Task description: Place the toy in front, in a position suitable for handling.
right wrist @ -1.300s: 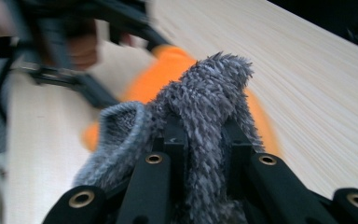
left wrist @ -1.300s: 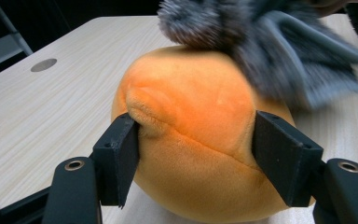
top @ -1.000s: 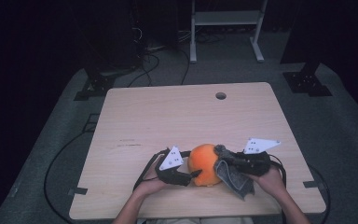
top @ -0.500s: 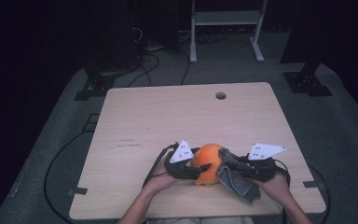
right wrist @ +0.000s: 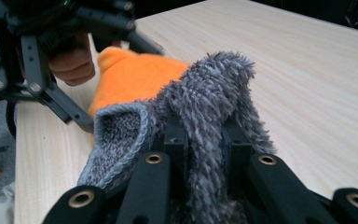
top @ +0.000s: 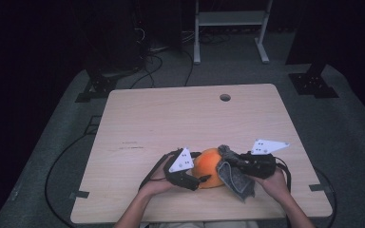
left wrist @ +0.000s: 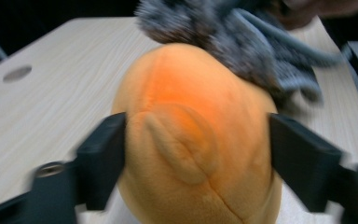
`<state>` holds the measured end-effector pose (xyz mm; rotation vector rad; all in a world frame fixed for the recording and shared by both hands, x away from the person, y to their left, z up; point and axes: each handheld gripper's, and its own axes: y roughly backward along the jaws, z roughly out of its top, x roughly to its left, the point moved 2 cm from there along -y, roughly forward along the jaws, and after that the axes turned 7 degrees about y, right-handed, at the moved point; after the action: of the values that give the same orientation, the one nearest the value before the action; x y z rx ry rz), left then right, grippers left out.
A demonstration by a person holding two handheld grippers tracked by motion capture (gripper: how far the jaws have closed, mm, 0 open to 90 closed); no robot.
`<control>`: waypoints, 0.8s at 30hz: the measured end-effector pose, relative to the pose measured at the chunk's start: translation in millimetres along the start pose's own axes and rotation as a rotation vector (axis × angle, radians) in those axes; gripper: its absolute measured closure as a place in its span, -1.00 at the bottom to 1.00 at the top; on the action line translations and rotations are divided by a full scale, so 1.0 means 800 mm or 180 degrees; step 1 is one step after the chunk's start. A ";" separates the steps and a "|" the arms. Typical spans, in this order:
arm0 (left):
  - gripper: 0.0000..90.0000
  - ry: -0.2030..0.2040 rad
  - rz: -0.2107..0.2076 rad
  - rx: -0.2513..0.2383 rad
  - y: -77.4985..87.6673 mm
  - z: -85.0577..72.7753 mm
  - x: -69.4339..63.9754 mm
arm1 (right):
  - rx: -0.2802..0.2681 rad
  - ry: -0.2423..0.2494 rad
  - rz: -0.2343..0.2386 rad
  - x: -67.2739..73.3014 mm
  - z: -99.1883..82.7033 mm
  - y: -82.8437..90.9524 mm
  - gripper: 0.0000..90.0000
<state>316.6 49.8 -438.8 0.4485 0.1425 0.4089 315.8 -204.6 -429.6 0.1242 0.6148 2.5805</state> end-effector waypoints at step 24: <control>-0.66 -0.0144 -0.0083 0.0056 -0.021 0.022 0.011 | -0.0117 0.0095 -0.0055 0.011 0.022 -0.008 0.69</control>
<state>334.0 32.8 -431.0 0.4724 0.1080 0.3719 314.7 -188.3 -416.9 0.0682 0.5765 2.5796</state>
